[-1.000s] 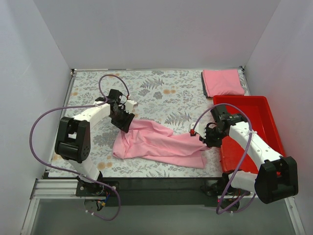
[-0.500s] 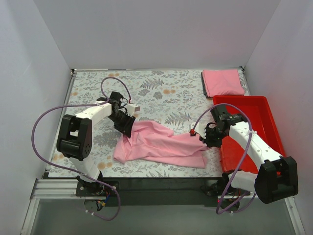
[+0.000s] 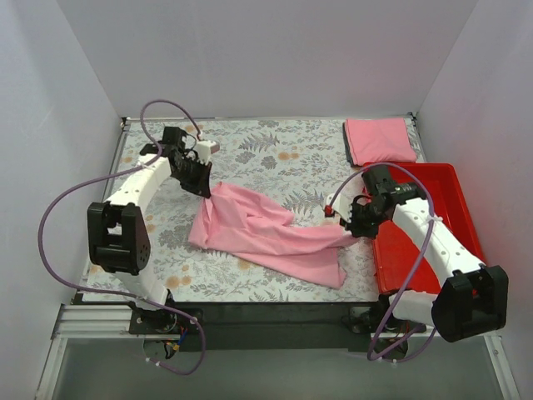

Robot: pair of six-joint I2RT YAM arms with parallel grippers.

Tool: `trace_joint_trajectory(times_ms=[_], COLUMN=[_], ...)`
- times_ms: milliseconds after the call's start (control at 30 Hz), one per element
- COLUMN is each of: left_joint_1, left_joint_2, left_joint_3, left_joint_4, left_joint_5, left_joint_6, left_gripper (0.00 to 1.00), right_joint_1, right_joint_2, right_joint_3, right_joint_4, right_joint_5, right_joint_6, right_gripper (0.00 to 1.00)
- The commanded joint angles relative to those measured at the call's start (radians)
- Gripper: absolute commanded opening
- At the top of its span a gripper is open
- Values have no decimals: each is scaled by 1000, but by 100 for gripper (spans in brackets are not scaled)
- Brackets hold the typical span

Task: Fold and stack the t-shirts
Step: Flatten the tshirt out

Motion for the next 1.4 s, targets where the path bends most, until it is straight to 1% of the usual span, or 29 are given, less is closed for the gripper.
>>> trace_joint_trajectory(times_ms=[0, 33, 100, 133, 167, 233, 300, 333, 367, 400, 433, 500, 533, 567, 667, 733, 800, 867, 967, 1000, 1033, 1067, 1100, 1133, 1167, 1233, 1267, 1333, 1367], left_joint_1=[65, 76, 79, 82, 83, 83, 86, 86, 86, 86, 83, 80, 80, 80, 88, 88, 93, 100, 97, 96, 94, 91, 87, 76, 32, -25, -79, -125, -127], left_joint_2=[-79, -81, -87, -84, -74, -67, -54, -67, -121, -154, -197, -217, -223, -240, -283, -288, -274, -254, -213, -208, -208, -240, -269, -301, -374, -448, -517, -571, -606], left_joint_3=[155, 175, 211, 225, 233, 229, 221, 171, 120, 69, -28, -101, -136, -182, -221, -206, -166, -132, -89, -91, -124, -161, -198, -280, -317, -395, -458, -512, -549], left_joint_4=[-50, -69, -87, -125, -142, -159, -227, -263, -252, -200, -189, -214, -234, -251, -259, -270, -253, -254, -352, -410, -419, -419, -381, -351, -324, -217, -174, -97, -75], left_joint_5=[62, 117, 160, 192, 235, 225, 249, 251, 226, 197, 161, 137, 130, 131, 152, 200, 215, 255, 322, 332, 332, 323, 309, 291, 244, 182, 154, 123, 126], left_joint_6=[38, 54, 66, 84, 91, 92, 158, 214, 225, 232, 276, 366, 411, 483, 496, 483, 442, 427, 468, 485, 500, 505, 506, 508, 511, 515, 525, 569, 630], left_gripper=[0, 0, 0, 0, 0, 0, 0, 0, 0, 0, 0, 0, 3, 12, 32, 36, 39, 40, 40, 40, 40, 39, 38, 38, 38, 39, 39, 41, 43], right_joint_1=[-36, -48, -59, -62, -70, -80, -88, -91, -93, -91, -91, -88, -83, -80, -65, -57, -47, -45, -44, -42, -44, -44, -44, -42, -42, -40, -39, -37, -39], right_joint_2=[37, 49, 84, 98, 109, 137, 140, 134, 115, 105, 82, 66, 60, 54, 49, 46, 51, 55, 57, 54, 55, 54, 55, 57, 63, 71, 74, 83, 89], right_joint_3=[191, 231, 299, 369, 397, 465, 479, 474, 441, 418, 360, 304, 281, 243, 209, 192, 189, 189, 186, 184, 177, 175, 172, 169, 164, 161, 158, 158, 158], right_joint_4=[-9, -10, -12, -12, -15, -26, -44, -47, -53, -56, -64, -66, -64, -64, -72, -76, -76, -75, -76, -78, -76, -75, -75, -75, -76, -76, -75, -75, -73], right_joint_5=[-49, -78, -106, -132, -143, -149, -146, -132, -123, -118, -114, -114, -109, -108, -106, -106, -105, -105, -103, -101, -100, -100, -105, -108, -109, -112, -112, -111, -111], right_joint_6=[24, 47, 75, 89, 101, 112, 84, 69, 58, 29, 18, -2, -14, -17, -19, -22, -22, -19, -19, -22, -23, -23, -22, -19, -16, -6, -3, 0, 3], right_gripper=[1, 1, 1, 1, 1, 1, 1, 1, 1, 1, 1, 1, 1, 1, 1, 1, 1, 1, 1, 1, 1, 1, 1, 1, 1, 1, 1, 1, 1])
